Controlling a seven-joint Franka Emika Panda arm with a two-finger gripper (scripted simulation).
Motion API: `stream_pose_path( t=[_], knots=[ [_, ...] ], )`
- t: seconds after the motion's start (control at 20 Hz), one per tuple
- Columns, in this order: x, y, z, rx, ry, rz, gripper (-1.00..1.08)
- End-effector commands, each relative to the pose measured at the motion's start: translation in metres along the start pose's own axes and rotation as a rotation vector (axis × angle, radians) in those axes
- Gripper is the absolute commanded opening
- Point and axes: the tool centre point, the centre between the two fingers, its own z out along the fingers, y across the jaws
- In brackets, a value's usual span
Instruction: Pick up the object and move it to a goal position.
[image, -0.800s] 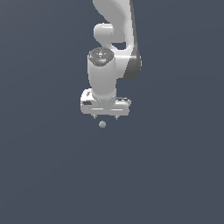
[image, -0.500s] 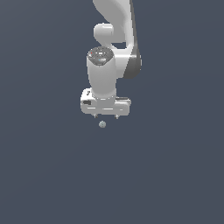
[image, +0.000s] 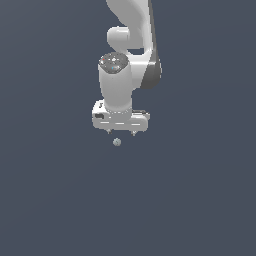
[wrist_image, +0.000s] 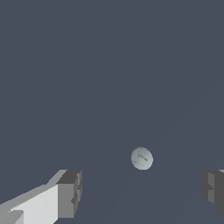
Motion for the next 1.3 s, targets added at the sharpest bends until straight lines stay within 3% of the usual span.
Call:
stream_pose_path(
  t=[0.0,0.85,1.25],
  knots=[
    [-0.001,0.001,0.004,0.0,0.0,0.009,1.0],
    [-0.035,0.03,0.088,-0.013,0.013,0.224,1.0],
    [-0.047,0.038,0.108,-0.019,0.018,0.281,1.0]
  ],
)
